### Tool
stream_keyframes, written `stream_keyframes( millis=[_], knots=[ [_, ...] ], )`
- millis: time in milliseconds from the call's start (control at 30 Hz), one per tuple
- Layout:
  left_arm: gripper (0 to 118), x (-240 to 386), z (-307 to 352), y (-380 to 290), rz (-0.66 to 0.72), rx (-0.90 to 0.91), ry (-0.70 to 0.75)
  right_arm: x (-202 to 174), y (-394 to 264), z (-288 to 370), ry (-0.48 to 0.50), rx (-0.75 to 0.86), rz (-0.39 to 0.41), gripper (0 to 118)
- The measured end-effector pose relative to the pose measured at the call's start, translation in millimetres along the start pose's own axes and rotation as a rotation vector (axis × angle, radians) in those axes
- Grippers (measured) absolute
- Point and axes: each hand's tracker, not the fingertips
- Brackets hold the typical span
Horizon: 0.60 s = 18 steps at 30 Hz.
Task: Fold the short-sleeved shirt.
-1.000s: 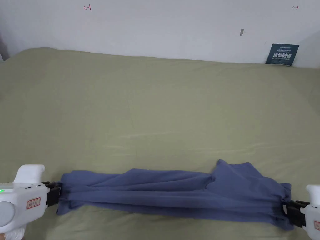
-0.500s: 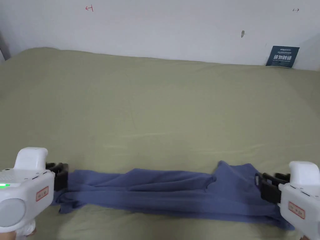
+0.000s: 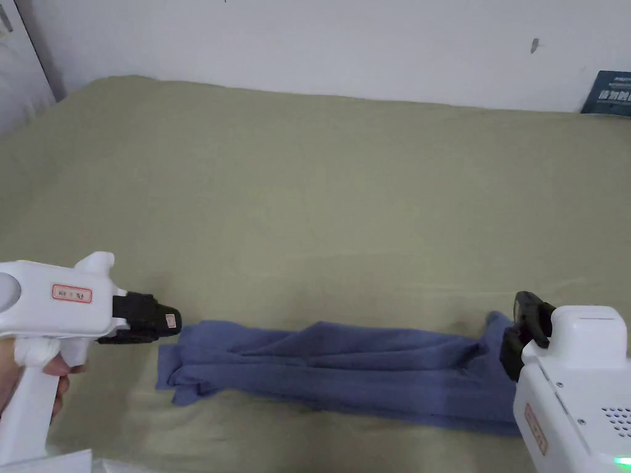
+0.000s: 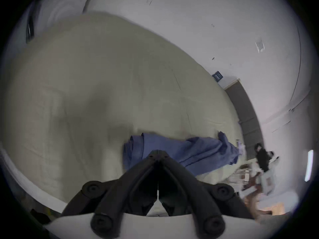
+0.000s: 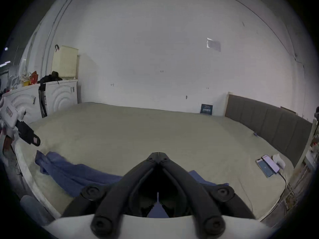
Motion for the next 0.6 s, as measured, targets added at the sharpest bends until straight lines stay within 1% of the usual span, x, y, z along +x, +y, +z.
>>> stream_keyframes(
  millis=[33,67,133,167,200,233,267,300,367,400,433,467,500,567,600],
  knots=[
    [0,-9.1,-1.4,4.3,0.033,-0.018,-0.027,-3.3,-0.3,-2.5,0.002,-0.003,0.003,0],
    [0,-19.6,-2.7,9.2,0.039,-0.046,-0.042,-5.4,-0.8,-4.7,0.015,-0.004,-0.004,0],
    [1,-25.1,-4.1,11.7,0.043,-0.043,-0.032,-9.5,-0.6,-6.7,0.018,-0.012,-0.015,0],
    [5,-29.5,-5.0,12.3,0.054,-0.053,-0.037,-11.1,-1.2,-9.2,0.019,-0.015,-0.015,0],
    [15,-34.4,-5.2,12.2,0.061,-0.051,-0.040,-11.5,-1.4,-11.4,0.019,-0.017,-0.017,0],
    [35,-39.2,-5.7,11.8,0.077,-0.058,-0.063,-11.8,-1.0,-12.5,0.020,-0.022,-0.018,0],
    [71,-35.9,-8.0,11.1,0.078,-0.060,-0.080,-11.4,-1.0,-13.8,0.023,-0.026,-0.021,0],
    [118,-37.6,-9.8,8.6,0.075,-0.060,-0.109,-11.1,-1.1,-15.0,0.023,-0.028,-0.023,0],
    [118,-40.6,-19.8,-0.4,0.088,-0.094,-0.150,-10.2,-0.7,-15.2,0.028,-0.033,-0.021,0],
    [116,-38.6,-19.9,-2.2,0.127,-0.077,-0.205,-10.2,-0.8,-15.6,0.028,-0.034,-0.019,0],
    [114,-40.2,-25.1,-7.3,0.172,-0.093,-0.226,-9.6,-0.9,-16.3,0.029,-0.035,-0.017,0],
    [114,-40.4,-30.1,-13.0,0.188,-0.104,-0.240,-9.0,-0.8,-17.4,0.034,-0.039,-0.016,0],
    [114,-39.4,-34.7,-17.9,0.176,-0.116,-0.234,-9.7,-0.6,-16.6,0.033,-0.042,-0.013,0],
    [113,-11.2,-47.8,-16.7,0.156,-0.167,-0.212,-8.6,-0.4,-16.1,0.036,-0.043,-0.013,0],
    [113,-5.2,-50.8,-20.1,0.149,-0.168,-0.225,-7.8,-0.2,-16.0,0.036,-0.044,-0.013,0]
  ],
)
